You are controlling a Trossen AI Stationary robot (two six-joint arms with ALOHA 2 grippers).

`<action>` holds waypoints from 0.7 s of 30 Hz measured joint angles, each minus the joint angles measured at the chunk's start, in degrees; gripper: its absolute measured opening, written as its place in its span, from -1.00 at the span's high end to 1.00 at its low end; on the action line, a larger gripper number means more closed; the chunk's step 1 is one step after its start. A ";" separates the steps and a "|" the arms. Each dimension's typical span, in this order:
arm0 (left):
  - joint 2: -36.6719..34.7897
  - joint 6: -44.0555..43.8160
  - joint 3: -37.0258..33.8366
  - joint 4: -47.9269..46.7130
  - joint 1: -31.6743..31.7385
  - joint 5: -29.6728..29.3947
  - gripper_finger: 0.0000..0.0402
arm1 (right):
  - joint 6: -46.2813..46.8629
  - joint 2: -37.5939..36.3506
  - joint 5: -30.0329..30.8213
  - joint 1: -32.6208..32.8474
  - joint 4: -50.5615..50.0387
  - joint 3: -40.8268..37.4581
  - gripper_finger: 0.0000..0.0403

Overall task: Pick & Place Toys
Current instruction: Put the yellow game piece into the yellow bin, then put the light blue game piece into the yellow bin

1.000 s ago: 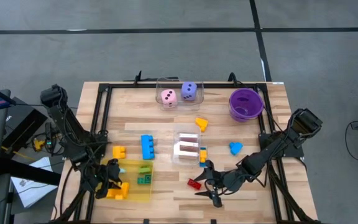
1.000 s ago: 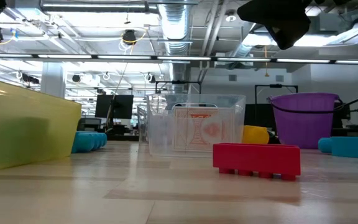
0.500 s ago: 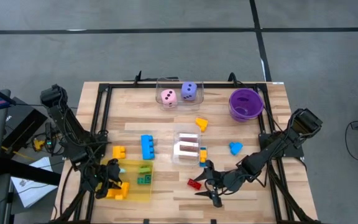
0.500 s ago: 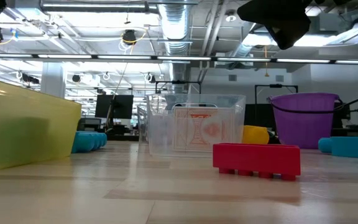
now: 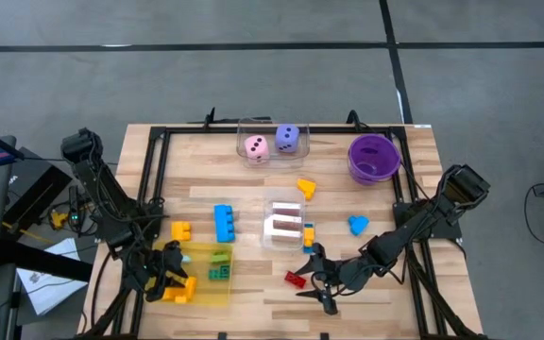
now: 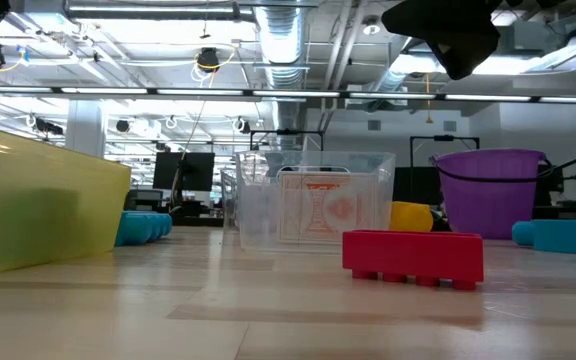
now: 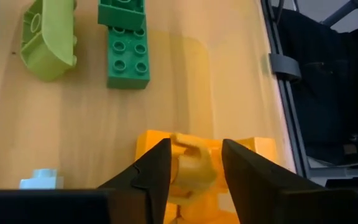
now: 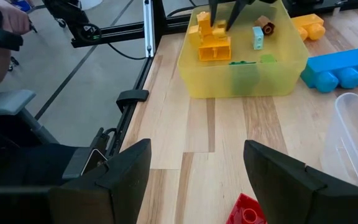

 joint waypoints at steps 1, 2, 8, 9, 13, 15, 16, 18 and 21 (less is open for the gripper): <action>0.00 0.00 0.00 0.27 0.00 0.00 0.28 | 0.00 0.00 0.00 0.00 0.00 0.00 -0.24; 0.00 0.00 0.00 0.45 -0.02 0.02 0.26 | 0.00 0.00 0.00 0.00 0.00 0.00 -0.24; 0.00 0.18 0.00 1.38 -0.02 0.04 0.17 | -0.02 0.00 0.00 0.00 0.00 0.00 -0.24; 0.00 0.32 0.00 1.47 -0.02 0.02 0.16 | 0.00 0.00 0.00 0.00 0.00 0.00 -0.24; 0.00 0.51 0.00 1.80 -0.04 0.04 0.14 | 0.00 0.00 0.00 0.00 0.00 0.00 -0.24; 0.00 0.57 0.00 1.85 -0.04 0.04 0.14 | 0.00 0.00 0.00 0.00 0.00 0.00 -0.24; 0.00 0.70 0.00 2.04 -0.04 0.04 0.14 | 0.00 0.00 0.00 0.00 0.00 0.00 -0.24; 0.00 2.30 0.00 3.27 -0.04 0.04 0.14 | -0.02 0.00 0.00 0.00 0.00 0.00 -0.24; 0.00 6.59 0.01 6.37 -0.03 0.04 0.14 | 0.00 0.00 0.00 0.00 0.00 0.00 -0.24</action>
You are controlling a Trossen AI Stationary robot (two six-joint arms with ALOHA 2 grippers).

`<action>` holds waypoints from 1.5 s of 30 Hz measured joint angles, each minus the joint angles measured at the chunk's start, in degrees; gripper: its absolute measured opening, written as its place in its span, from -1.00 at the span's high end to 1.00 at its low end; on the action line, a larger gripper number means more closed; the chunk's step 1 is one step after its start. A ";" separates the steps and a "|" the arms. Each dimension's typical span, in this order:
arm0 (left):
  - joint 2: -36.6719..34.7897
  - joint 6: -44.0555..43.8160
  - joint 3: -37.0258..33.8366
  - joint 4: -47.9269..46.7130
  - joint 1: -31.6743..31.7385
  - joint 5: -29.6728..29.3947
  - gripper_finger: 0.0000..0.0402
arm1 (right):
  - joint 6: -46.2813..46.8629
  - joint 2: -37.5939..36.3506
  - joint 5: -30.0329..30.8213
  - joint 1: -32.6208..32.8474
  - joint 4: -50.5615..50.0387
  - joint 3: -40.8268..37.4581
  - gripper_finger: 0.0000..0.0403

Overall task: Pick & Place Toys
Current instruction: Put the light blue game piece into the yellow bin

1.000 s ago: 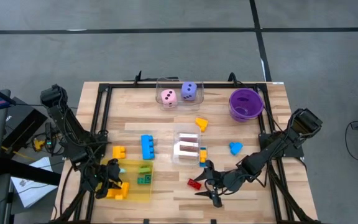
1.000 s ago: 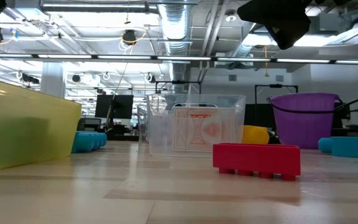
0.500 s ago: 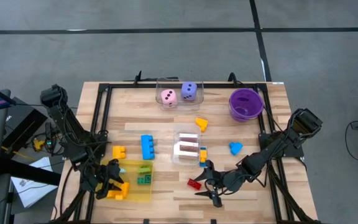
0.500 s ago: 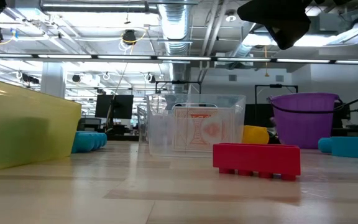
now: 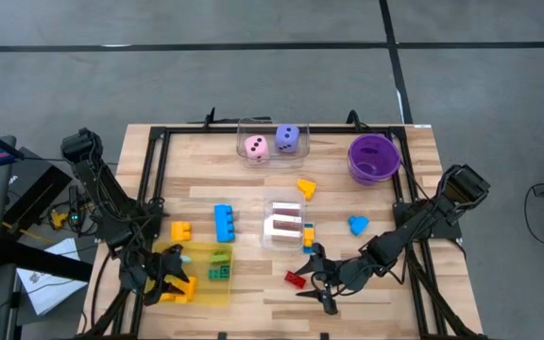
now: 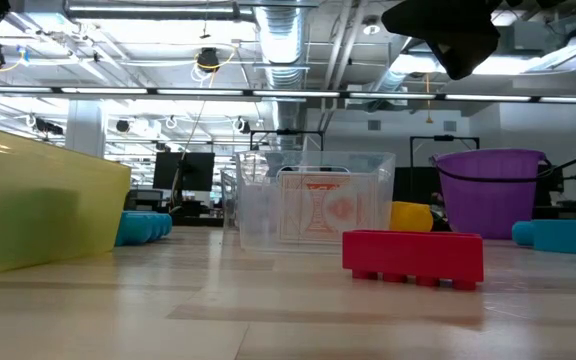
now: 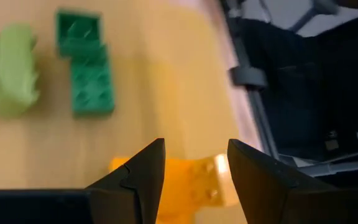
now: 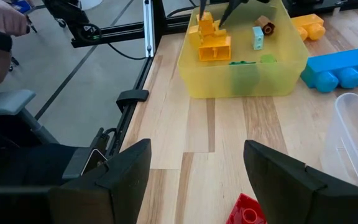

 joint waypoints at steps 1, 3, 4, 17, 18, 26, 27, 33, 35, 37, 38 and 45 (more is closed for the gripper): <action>0.00 2.16 0.01 1.34 -0.01 0.01 0.14 | 0.00 0.00 0.00 0.00 0.00 0.00 -0.24; 0.00 6.77 0.02 4.02 0.01 0.00 0.14 | 0.00 0.00 0.00 0.00 0.00 0.00 -0.24; 0.00 9.37 0.02 5.42 0.01 -0.02 0.14 | 0.00 0.00 0.00 0.00 0.00 0.00 -0.24; 0.00 58.91 0.02 40.33 6.17 -5.64 0.14 | -0.03 0.00 0.02 -0.02 0.00 0.00 -0.24; 0.00 62.74 0.02 45.28 7.13 -5.85 0.14 | -0.03 0.00 0.02 -0.02 -0.01 0.00 -0.24; -0.07 84.68 0.06 69.86 13.32 -0.99 0.14 | 0.51 0.00 0.38 -0.04 -1.05 0.00 -0.24; -0.05 85.20 0.10 69.83 14.14 1.53 0.13 | 1.07 0.02 0.67 -0.14 -1.44 0.02 -0.24; 0.60 86.80 1.96 68.88 15.79 7.90 -0.02 | 5.95 -0.09 3.12 -1.93 -6.00 0.02 -0.24; 1.26 88.40 3.20 68.96 15.49 8.06 -0.11 | 8.49 -0.28 3.08 -2.86 -8.02 0.02 -0.24; 1.96 89.36 4.30 67.93 15.25 8.15 -0.21 | 11.63 -1.46 3.12 -3.61 -10.83 0.02 -0.24; 2.41 89.41 4.86 66.35 15.25 8.17 -0.27 | 13.38 -2.10 3.18 -4.01 -11.96 0.11 -0.24; 5.27 89.71 9.00 58.78 15.25 8.26 -0.64 | 19.45 -9.83 10.58 -4.57 -24.31 0.09 -0.24</action>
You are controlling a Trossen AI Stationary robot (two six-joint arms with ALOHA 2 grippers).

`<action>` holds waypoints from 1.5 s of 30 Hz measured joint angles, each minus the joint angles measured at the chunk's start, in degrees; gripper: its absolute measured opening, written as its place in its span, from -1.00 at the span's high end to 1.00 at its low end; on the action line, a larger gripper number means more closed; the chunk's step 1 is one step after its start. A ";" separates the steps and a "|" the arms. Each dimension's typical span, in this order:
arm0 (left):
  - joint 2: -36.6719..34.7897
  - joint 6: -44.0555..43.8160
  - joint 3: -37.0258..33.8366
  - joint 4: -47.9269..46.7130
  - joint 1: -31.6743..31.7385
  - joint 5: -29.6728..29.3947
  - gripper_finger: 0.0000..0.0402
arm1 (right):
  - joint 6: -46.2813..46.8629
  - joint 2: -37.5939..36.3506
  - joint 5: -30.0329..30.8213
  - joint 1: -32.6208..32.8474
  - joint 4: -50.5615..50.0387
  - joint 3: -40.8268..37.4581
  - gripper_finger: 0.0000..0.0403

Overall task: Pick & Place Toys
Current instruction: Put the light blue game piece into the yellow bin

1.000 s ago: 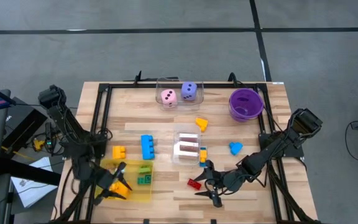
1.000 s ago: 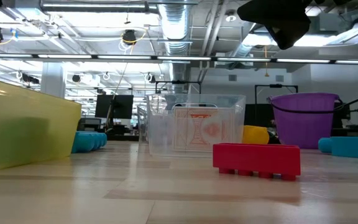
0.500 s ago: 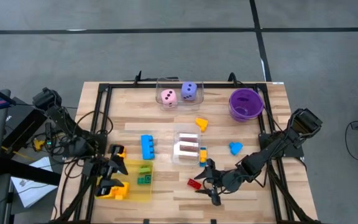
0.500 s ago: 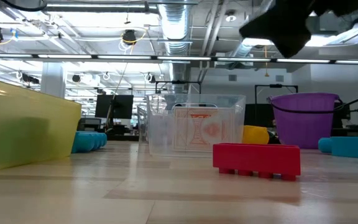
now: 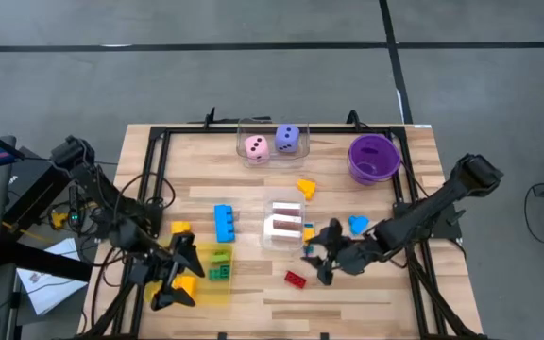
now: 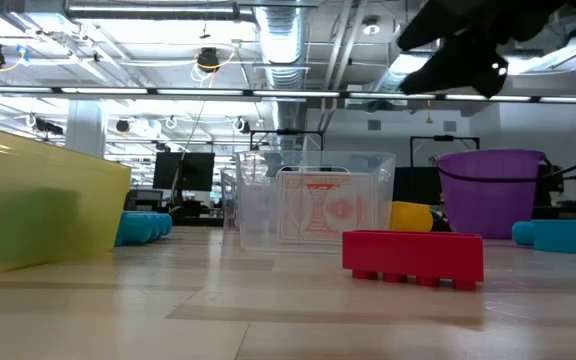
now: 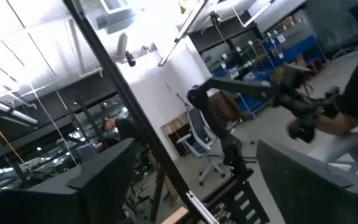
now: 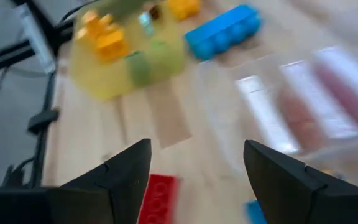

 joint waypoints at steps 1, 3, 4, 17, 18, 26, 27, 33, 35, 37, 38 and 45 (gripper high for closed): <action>0.37 0.04 0.30 -0.49 0.00 -0.02 -0.68 | 1.36 -1.59 1.30 0.00 -2.97 0.00 -0.24; 0.79 0.11 0.77 -1.31 0.00 -0.02 -0.76 | 5.73 -4.76 4.36 0.04 -9.71 0.00 -0.24; 0.78 0.10 0.88 -1.63 0.00 -0.04 -0.79 | 8.59 -6.44 5.89 0.04 -13.55 0.00 -0.24; 0.77 0.09 0.94 -1.86 0.00 -0.83 -0.86 | 30.49 -13.38 1.23 -5.61 -51.02 -0.02 -0.24; 0.77 0.09 0.94 -1.86 0.00 -0.83 -0.85 | 30.49 -12.57 0.32 -6.23 -51.14 -0.02 -0.24; 0.75 -0.08 0.94 -1.86 0.00 -1.67 -0.83 | 30.17 -2.47 -8.01 -12.28 -51.84 0.00 -0.24; 0.72 -0.10 0.94 -1.96 0.00 -2.00 -0.84 | 29.65 -1.08 -8.93 -12.87 -51.86 0.00 -0.24; 0.72 -0.10 0.92 -2.31 0.00 -2.34 -0.84 | 27.41 5.14 -10.81 -15.07 -51.83 -0.02 -0.24; 0.72 -0.13 0.93 -2.30 0.00 -2.34 -0.84 | 27.28 6.28 -10.80 -15.24 -51.89 -0.02 -0.24; 0.72 -0.30 0.92 -2.30 0.00 -2.34 -0.84 | 27.26 7.00 -10.82 -15.26 -51.86 -0.02 -0.24; 0.72 -0.30 0.92 -2.30 0.00 -2.34 -0.84 | 27.23 7.21 -10.82 -15.23 -51.81 -0.02 -0.24; 0.72 -0.32 0.92 -2.30 0.00 -2.34 -0.84 | 26.82 7.88 -10.72 -13.95 -51.05 -0.02 -0.24</action>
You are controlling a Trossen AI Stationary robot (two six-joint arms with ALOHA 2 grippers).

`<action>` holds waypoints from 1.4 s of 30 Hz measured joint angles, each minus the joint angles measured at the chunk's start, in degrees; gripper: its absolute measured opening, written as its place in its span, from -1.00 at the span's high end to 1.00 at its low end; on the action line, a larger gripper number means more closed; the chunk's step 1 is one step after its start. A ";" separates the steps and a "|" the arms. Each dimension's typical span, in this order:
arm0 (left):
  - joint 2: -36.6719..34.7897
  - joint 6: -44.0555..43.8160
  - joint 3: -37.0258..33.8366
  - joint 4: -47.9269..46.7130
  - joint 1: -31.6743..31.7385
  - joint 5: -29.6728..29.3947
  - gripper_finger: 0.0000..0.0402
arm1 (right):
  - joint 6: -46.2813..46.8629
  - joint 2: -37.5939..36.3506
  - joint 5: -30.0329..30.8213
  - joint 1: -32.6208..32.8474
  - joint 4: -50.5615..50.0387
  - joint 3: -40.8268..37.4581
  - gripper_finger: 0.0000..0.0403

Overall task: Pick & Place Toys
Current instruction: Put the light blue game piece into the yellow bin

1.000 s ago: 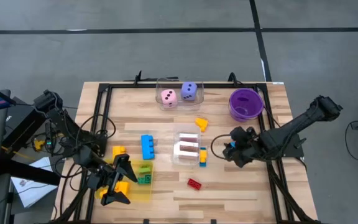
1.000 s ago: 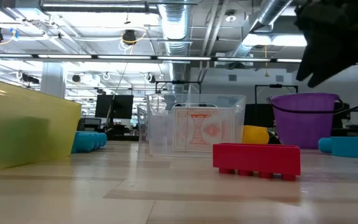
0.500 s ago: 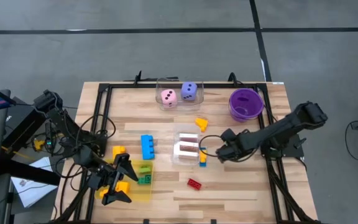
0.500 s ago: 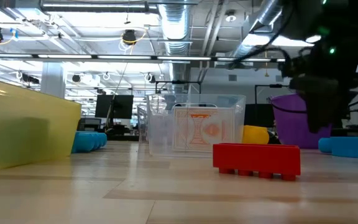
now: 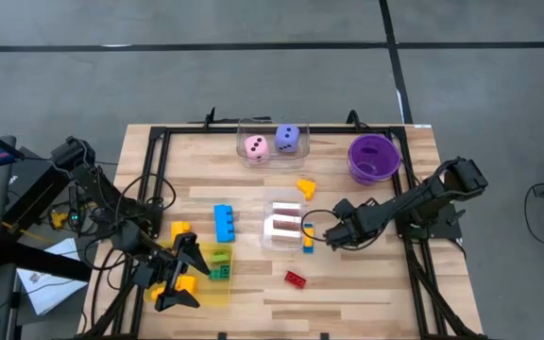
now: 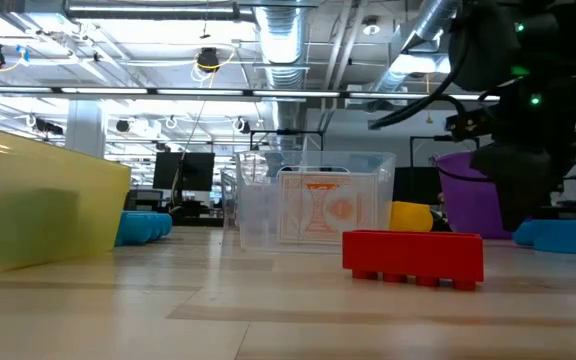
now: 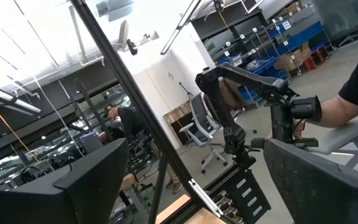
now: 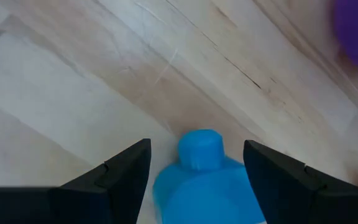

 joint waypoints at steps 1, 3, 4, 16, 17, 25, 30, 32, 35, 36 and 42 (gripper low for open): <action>0.00 0.00 0.00 0.00 0.00 0.01 -0.84 | -0.02 0.00 0.14 0.33 0.00 0.00 -0.24; 0.00 0.00 0.00 -0.02 0.00 0.00 -0.84 | -0.71 0.00 0.17 0.89 0.05 0.00 -0.24; 0.00 0.00 0.00 -0.02 0.00 0.00 -0.84 | -1.24 0.00 0.19 1.18 0.20 0.00 -0.24; 0.00 -0.05 0.00 -0.02 0.00 0.02 -0.84 | -4.62 0.00 1.70 1.19 1.22 -0.07 -0.24; 0.00 -0.24 0.00 -0.02 0.00 0.02 -0.84 | -5.22 0.00 1.79 1.17 1.20 -0.07 -0.24; 0.00 -0.46 0.00 -0.22 0.00 0.02 -0.84 | -8.47 0.00 2.19 1.17 1.08 -0.09 -0.24; -0.02 -1.36 -0.02 -0.41 0.00 0.02 -0.84 | -8.27 -0.02 2.58 1.05 2.05 -2.50 -0.24; -0.02 -1.40 -0.02 -0.42 0.00 0.02 -0.84 | -7.07 -0.02 2.26 0.93 2.02 -3.88 -0.24; 0.00 -1.40 -0.02 -0.41 0.00 0.02 -0.84 | -5.74 -0.15 1.76 1.13 2.38 -4.18 -0.24; -0.02 -1.40 -0.02 -0.42 0.08 0.04 -0.84 | -5.79 -0.36 1.75 1.37 2.88 -4.17 -0.24; -0.02 -1.46 -0.02 -0.42 0.33 0.02 -0.84 | -7.39 -0.48 0.13 1.11 3.14 -4.13 -0.24</action>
